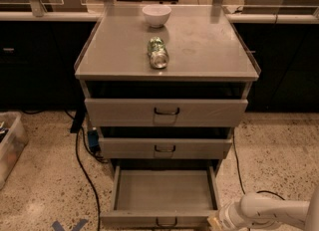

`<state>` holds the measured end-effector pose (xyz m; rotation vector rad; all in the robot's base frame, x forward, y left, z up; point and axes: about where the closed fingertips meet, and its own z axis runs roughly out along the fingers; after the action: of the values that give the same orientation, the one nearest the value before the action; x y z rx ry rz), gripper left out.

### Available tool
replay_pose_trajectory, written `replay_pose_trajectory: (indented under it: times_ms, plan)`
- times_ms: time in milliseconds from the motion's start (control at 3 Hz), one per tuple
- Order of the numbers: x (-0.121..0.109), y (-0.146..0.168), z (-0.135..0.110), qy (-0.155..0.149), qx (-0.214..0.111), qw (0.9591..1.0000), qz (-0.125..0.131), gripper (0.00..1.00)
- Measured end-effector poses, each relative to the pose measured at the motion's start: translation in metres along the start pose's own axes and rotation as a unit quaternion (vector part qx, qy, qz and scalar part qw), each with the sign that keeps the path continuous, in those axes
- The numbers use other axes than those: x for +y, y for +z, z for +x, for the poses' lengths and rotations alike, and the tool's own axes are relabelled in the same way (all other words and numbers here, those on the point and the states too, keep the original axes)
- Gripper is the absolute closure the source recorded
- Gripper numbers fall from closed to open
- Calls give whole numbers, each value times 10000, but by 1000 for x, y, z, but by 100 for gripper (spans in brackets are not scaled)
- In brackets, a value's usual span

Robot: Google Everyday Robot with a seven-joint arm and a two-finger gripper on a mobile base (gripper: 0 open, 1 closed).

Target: Close bottom drawer

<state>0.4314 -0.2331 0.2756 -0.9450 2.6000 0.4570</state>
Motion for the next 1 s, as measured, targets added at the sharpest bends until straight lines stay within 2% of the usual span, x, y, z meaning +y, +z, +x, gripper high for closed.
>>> replay_pose_trajectory:
  times_ms: [333, 667, 1000]
  plan:
    - [0, 0, 0, 1, 0, 10000, -2, 100]
    - [-3, 22, 9, 115, 80, 9995, -294, 100]
    - [2, 65, 24, 97, 118, 9979, -625, 100]
